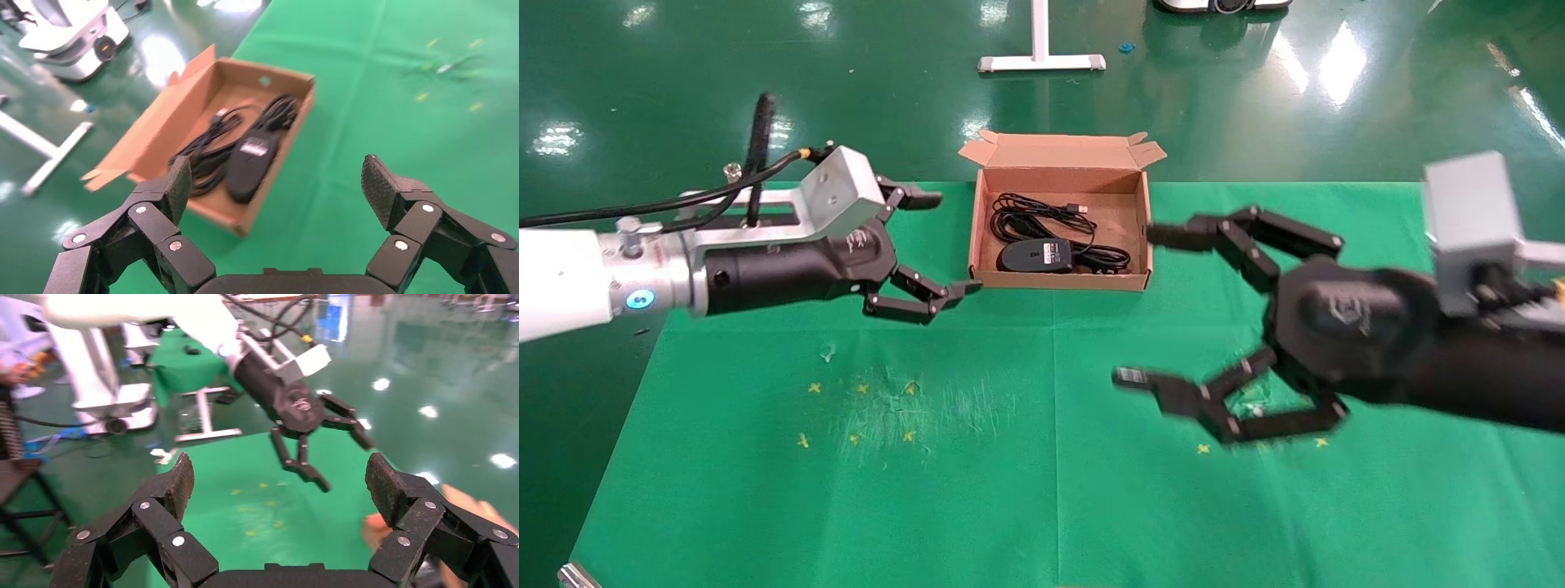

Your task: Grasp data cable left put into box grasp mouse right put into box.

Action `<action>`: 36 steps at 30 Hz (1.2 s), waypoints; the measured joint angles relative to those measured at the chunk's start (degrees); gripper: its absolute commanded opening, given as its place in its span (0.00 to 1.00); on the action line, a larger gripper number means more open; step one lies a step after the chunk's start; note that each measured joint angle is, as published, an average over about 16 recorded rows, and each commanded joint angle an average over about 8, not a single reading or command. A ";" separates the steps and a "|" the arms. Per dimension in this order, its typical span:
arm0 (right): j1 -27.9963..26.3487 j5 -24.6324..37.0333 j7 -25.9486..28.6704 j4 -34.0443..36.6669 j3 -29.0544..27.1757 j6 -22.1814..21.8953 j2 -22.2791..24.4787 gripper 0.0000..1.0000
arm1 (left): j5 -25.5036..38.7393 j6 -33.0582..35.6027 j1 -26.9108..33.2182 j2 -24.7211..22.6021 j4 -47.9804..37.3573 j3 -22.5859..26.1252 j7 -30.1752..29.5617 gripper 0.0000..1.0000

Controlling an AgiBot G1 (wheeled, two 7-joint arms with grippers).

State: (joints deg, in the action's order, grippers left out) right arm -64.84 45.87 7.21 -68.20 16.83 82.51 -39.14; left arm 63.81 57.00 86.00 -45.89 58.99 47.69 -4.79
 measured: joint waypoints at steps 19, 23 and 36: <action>3.23 -4.04 3.49 -5.32 -0.75 3.19 4.13 1.00 | -12.54 16.40 -13.96 6.21 8.34 -18.10 -3.41 1.00; 3.22 -4.06 3.48 -5.32 -0.73 3.18 4.14 1.00 | -15.18 19.84 -16.89 7.52 10.09 -21.90 -4.12 1.00; 3.27 -4.16 3.47 -5.38 -0.70 3.20 4.21 1.00 | -21.91 28.63 -24.37 10.83 14.55 -31.63 -5.90 1.00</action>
State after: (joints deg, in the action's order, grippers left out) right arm -61.56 41.71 10.69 -73.58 16.13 85.72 -34.93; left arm 41.90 85.63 61.62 -35.06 73.55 16.06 -10.68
